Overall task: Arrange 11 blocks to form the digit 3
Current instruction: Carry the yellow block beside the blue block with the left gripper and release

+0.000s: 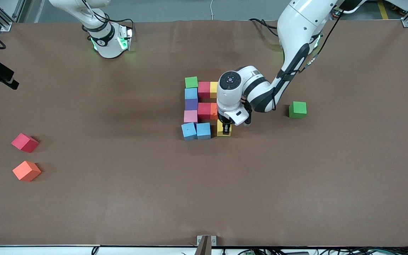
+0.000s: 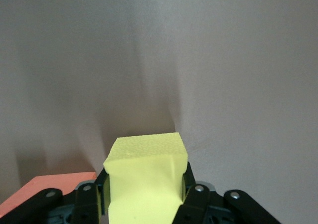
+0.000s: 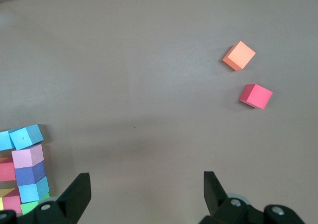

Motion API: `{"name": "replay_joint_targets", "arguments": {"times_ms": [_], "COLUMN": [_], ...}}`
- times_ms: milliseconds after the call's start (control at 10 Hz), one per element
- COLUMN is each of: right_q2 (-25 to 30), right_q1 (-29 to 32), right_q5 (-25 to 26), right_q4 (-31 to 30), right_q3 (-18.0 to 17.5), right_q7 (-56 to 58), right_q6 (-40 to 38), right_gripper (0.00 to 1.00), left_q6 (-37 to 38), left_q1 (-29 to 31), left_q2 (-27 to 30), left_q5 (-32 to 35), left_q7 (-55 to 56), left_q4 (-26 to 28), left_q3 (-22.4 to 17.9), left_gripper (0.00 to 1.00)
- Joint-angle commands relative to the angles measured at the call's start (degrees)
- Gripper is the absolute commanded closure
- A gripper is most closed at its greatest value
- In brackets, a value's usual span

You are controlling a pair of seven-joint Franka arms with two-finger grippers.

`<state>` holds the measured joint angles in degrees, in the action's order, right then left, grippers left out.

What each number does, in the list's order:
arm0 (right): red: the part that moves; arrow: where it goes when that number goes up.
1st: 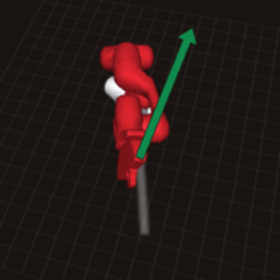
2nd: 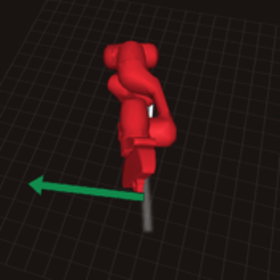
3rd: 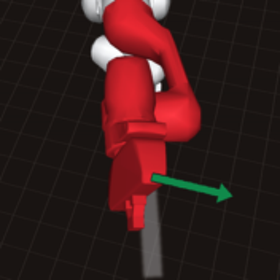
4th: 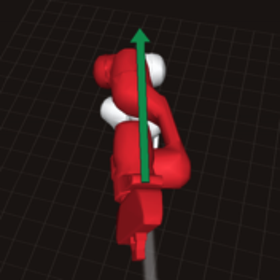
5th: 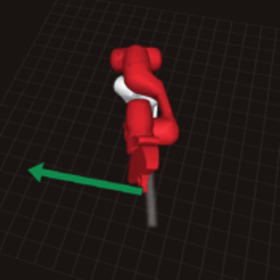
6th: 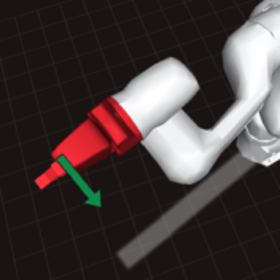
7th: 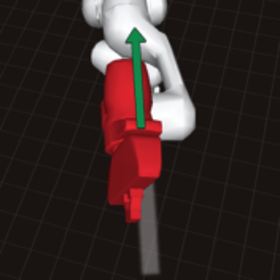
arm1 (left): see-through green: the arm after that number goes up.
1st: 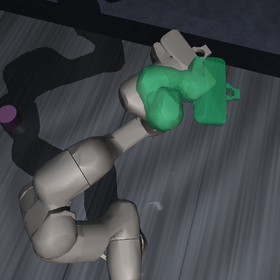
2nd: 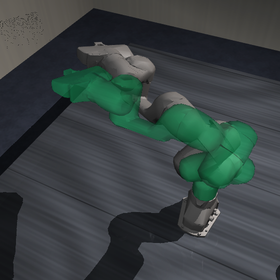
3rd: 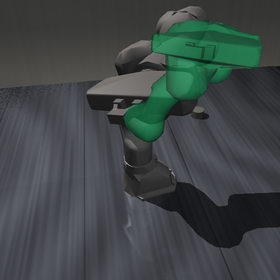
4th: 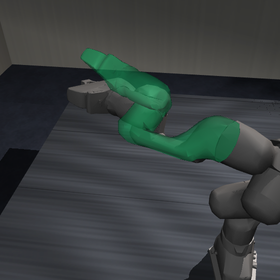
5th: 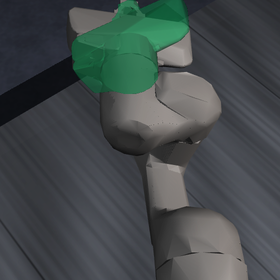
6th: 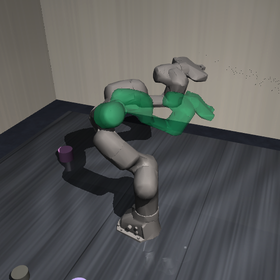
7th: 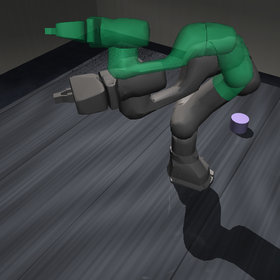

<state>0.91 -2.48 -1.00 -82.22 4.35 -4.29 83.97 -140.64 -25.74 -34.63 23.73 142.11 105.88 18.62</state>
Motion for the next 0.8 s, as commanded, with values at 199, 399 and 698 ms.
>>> {"name": "replay_joint_targets", "arguments": {"times_ms": [199, 399, 698], "right_q2": [0.94, 0.85, 0.85], "right_q1": [0.11, 0.11, 0.02], "right_q5": [0.21, 0.21, 0.21], "right_q4": [-1.11, -1.11, -1.02], "right_q3": [-0.04, -0.04, -0.04], "right_q7": [0.16, 0.16, 0.25], "right_q6": [0.05, 0.14, 0.4], "right_gripper": [0.0, 0.0, 0.0], "left_q6": [-2.0, -3.23, -3.23], "left_q1": [-0.28, -0.72, -1.16], "left_q2": [-1.31, -2.45, -3.33], "left_q5": [1.85, 1.85, 1.85], "left_q7": [-0.08, -0.08, -0.08], "left_q4": [-1.11, -2.86, -3.93], "left_q3": [0.27, 0.19, 0.18], "left_gripper": [0.73, 0.73, 0.73]}}
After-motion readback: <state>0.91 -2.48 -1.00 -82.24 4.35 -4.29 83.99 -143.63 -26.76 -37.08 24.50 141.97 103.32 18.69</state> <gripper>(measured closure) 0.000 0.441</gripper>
